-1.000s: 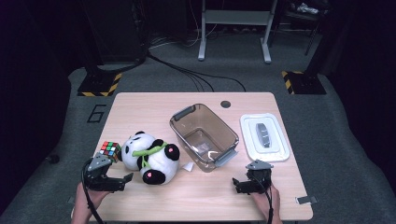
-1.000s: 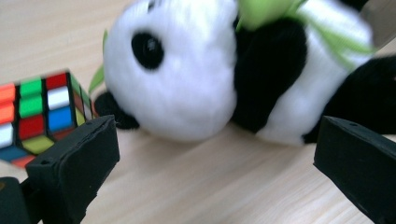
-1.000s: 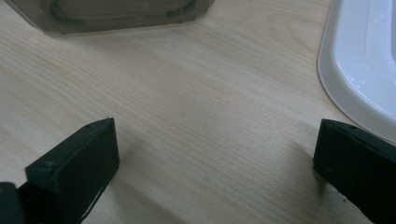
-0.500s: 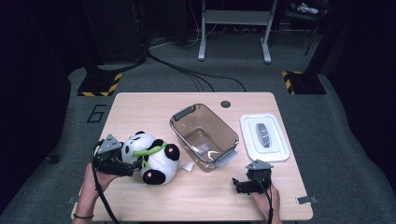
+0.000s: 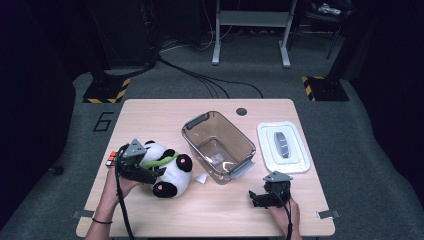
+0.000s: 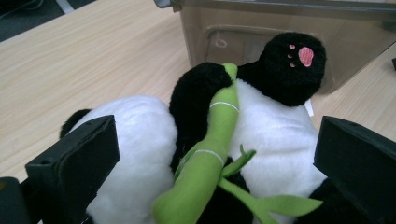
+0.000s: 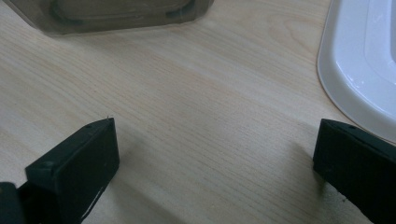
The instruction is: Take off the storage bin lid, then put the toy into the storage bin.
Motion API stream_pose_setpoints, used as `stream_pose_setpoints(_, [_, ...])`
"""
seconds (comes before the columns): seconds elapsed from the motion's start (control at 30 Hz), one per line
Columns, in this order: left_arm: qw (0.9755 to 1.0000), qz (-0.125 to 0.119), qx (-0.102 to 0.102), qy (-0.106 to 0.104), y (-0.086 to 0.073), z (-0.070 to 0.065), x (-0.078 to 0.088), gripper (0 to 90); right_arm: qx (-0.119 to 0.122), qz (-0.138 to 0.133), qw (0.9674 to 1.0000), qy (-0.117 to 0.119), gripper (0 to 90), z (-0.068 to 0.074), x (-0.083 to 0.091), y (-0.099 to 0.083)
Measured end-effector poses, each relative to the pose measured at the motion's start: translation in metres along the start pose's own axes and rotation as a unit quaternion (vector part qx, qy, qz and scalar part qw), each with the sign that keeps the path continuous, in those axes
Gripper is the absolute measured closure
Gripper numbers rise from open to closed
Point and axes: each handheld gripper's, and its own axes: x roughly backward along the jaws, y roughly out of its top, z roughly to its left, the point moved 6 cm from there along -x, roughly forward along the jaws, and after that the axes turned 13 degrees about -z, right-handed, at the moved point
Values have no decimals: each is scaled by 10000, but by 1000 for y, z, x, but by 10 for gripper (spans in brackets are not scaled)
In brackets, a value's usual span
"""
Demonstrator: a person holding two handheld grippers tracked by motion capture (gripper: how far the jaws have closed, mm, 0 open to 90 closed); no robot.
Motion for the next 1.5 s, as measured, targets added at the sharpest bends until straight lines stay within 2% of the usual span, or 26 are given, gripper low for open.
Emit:
stream_pose_setpoints(0.13, [9998,148,-88,-85,-1,-4,-12,29,3,1,10000,2,0,0,0,0])
stream_pose_setpoints(0.2, [9992,281,-141,-243,-4,-7,-17,84,6,5,10000,-5,0,0,0,0])
stream_pose_setpoints(0.3, [9982,469,-158,-342,-14,-12,-26,164,1,0,10000,3,0,0,0,0])
stream_pose_setpoints(0.4, [9983,449,-49,-368,-19,-13,-28,239,5,2,10000,-6,0,0,0,0])
stream_pose_setpoints(0.53, [9978,508,-144,-402,-20,-14,-28,373,5,4,10000,-5,0,0,0,0])
stream_pose_setpoints(0.8, [9977,377,-73,-553,-21,-10,-25,635,4,2,10000,3,0,0,0,0])
stream_pose_setpoints(0.83, [9973,384,-44,-630,-20,-11,-24,663,1,2,10000,1,0,0,0,0])
stream_pose_setpoints(0.87, [9972,362,-101,-648,-20,-10,-23,682,19,4,10000,-7,0,-1,0,0])
stream_pose_setpoints(1.0, [9968,257,-160,-742,-19,-10,-17,721,21,4,10000,-7,0,-1,0,0])
stream_pose_setpoints(1.03, [9966,188,-257,-765,-19,-10,-16,724,23,5,10000,-17,0,-1,0,0])
stream_pose_setpoints(1.27, [9945,97,-311,-996,-16,-12,-7,732,19,-5,10000,-24,0,-1,0,0])
stream_pose_setpoints(1.37, [9944,0,-311,-1014,-11,-12,-4,732,17,-6,10000,-27,0,-1,0,0])
stream_pose_setpoints(1.5, [9930,-69,-366,-1121,-3,-12,5,733,17,-2,10000,-27,0,-1,0,0])
